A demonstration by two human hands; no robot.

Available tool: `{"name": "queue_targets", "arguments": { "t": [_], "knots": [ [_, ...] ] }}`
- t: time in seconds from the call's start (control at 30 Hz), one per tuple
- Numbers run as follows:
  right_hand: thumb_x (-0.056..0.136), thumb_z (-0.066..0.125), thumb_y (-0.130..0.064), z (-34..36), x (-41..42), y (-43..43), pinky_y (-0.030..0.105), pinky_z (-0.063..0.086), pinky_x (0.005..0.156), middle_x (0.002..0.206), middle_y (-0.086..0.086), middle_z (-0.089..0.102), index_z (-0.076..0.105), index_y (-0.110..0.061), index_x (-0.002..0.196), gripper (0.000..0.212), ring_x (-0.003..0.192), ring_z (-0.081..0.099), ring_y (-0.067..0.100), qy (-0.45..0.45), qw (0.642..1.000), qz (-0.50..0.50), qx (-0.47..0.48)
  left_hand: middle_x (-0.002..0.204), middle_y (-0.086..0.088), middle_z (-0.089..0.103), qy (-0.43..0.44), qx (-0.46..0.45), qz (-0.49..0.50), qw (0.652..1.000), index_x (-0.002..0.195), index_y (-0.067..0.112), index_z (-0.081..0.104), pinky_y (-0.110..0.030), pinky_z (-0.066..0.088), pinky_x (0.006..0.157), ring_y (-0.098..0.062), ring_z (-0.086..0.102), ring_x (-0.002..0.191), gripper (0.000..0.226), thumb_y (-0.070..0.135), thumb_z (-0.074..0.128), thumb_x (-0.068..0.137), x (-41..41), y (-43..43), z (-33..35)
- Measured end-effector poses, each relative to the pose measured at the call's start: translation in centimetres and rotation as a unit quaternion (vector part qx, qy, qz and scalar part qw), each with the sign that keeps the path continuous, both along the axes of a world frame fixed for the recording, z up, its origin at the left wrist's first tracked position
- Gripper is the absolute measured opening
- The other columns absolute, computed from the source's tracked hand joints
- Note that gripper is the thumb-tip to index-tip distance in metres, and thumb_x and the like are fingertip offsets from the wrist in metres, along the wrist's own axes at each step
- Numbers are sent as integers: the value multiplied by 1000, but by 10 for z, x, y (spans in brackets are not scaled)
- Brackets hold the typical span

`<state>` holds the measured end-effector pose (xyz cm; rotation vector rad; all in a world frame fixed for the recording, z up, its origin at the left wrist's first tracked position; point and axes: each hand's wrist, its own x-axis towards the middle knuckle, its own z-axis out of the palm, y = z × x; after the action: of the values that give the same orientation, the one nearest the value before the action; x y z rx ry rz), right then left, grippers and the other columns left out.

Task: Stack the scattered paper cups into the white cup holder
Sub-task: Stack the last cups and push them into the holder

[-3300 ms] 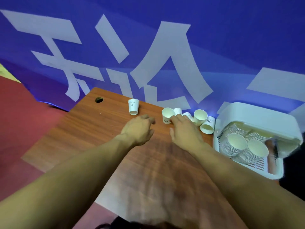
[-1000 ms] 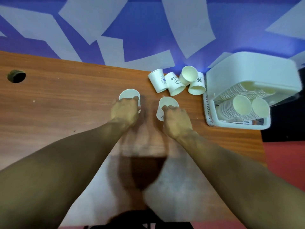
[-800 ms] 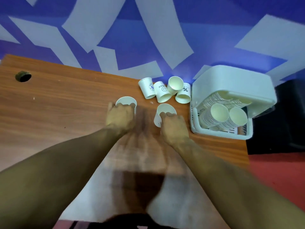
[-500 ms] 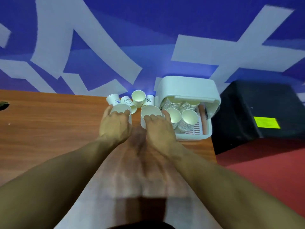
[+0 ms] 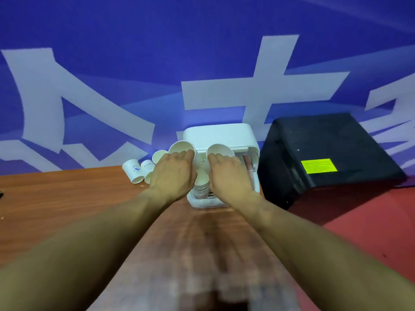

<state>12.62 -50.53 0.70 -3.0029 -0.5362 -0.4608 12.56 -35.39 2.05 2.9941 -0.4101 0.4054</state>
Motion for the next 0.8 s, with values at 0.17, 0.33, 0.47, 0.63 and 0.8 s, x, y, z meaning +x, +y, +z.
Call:
{"name": "queue_targets", "arguments": {
  "t": [0.17, 0.33, 0.47, 0.63, 0.8],
  "knots": [
    [87, 53, -14, -4, 15, -26, 37, 38, 81, 97, 6, 64, 53, -10, 113, 27, 85, 60, 29, 55, 998, -22, 23, 83, -9, 61, 37, 28, -10, 999, 87, 18, 39, -34, 24, 60, -26, 37, 66, 11, 17, 50, 86, 14, -19, -8],
    [88, 53, -13, -18, 32, -36, 39, 41, 80, 94, 6, 65, 54, -11, 111, 24, 81, 61, 29, 62, 997, -42, 26, 83, -7, 63, 32, 45, -17, 998, 92, 16, 47, -33, 23, 58, -27, 40, 65, 7, 19, 52, 88, 25, -20, -21],
    [73, 68, -13, -28, 38, -27, 35, 43, 67, 74, 2, 64, 61, -11, 91, 20, 65, 62, 26, 43, 998, -43, 32, 66, -6, 59, -4, 40, -47, 998, 77, 18, 42, -30, 23, 58, -29, 48, 56, 22, 18, 63, 73, 31, -11, -33],
    [62, 69, -9, -51, 40, -15, 34, 43, 63, 63, 3, 59, 59, -11, 81, 22, 57, 58, 28, 52, 998, 11, 46, 62, -3, 57, -8, 58, -71, 996, 75, 20, 43, -29, 22, 57, -27, 47, 54, 23, 27, 64, 67, 34, -4, -52],
    [69, 52, -15, -67, 45, -13, 34, 45, 64, 61, 3, 55, 59, -11, 79, 13, 55, 52, 27, 0, 998, 24, 64, 68, -4, 56, 55, 38, -80, 995, 76, 21, 31, -36, 34, 59, -31, 49, 59, 13, 27, 43, 73, 41, 4, -79]
  ]
}}
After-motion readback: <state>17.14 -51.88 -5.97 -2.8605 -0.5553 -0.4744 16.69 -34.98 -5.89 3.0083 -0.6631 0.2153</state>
